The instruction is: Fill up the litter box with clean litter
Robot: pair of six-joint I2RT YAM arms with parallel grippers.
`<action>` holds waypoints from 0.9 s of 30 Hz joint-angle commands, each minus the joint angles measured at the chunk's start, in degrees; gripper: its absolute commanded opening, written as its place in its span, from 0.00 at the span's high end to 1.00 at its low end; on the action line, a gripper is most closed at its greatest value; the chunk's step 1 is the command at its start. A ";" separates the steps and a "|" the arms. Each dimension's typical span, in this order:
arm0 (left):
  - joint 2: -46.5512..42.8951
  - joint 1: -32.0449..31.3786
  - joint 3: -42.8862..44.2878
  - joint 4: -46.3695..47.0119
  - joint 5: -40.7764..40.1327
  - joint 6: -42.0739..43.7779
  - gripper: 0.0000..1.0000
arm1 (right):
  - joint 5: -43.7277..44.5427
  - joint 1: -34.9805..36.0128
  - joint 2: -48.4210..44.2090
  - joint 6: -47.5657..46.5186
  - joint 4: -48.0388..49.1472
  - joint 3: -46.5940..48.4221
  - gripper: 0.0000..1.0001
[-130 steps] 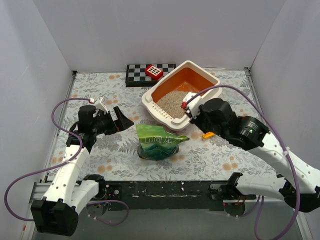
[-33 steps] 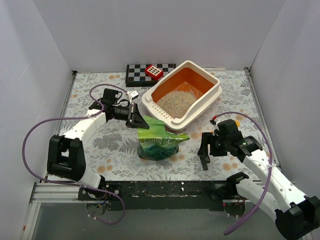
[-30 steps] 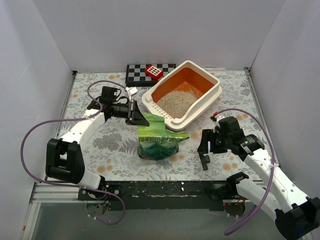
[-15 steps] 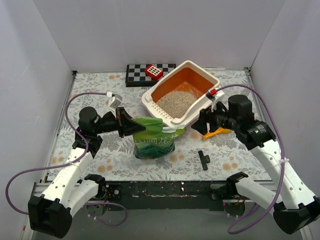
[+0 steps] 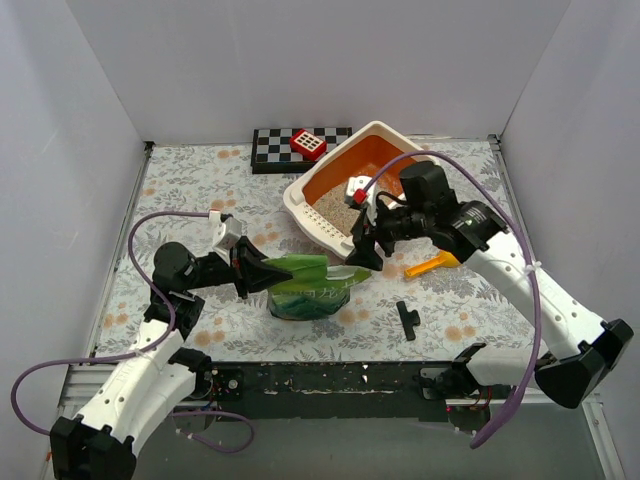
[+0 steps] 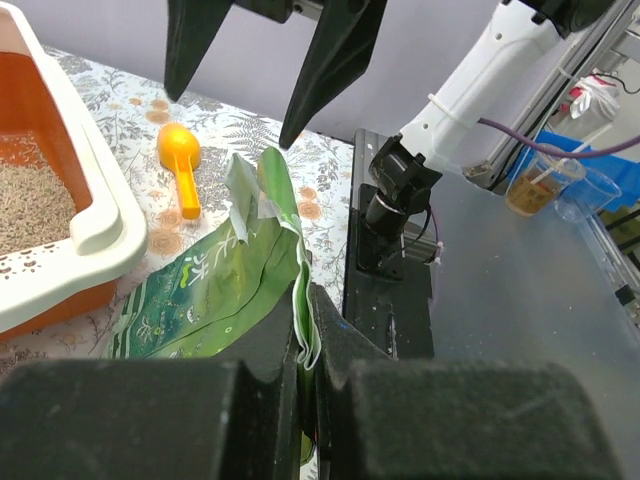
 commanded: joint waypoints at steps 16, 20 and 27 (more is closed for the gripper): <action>-5.88 -3.64 -0.78 -0.60 -2.04 7.04 1.00 | 2.70 7.02 7.47 -13.35 -3.89 2.99 0.21; -6.14 -3.73 -0.69 -1.22 -2.31 7.65 1.00 | 1.91 8.08 8.88 -13.35 -3.27 1.85 0.21; -6.05 -3.82 -0.43 -2.01 -2.92 8.53 1.00 | -0.46 8.87 10.63 -13.96 -3.45 0.00 0.23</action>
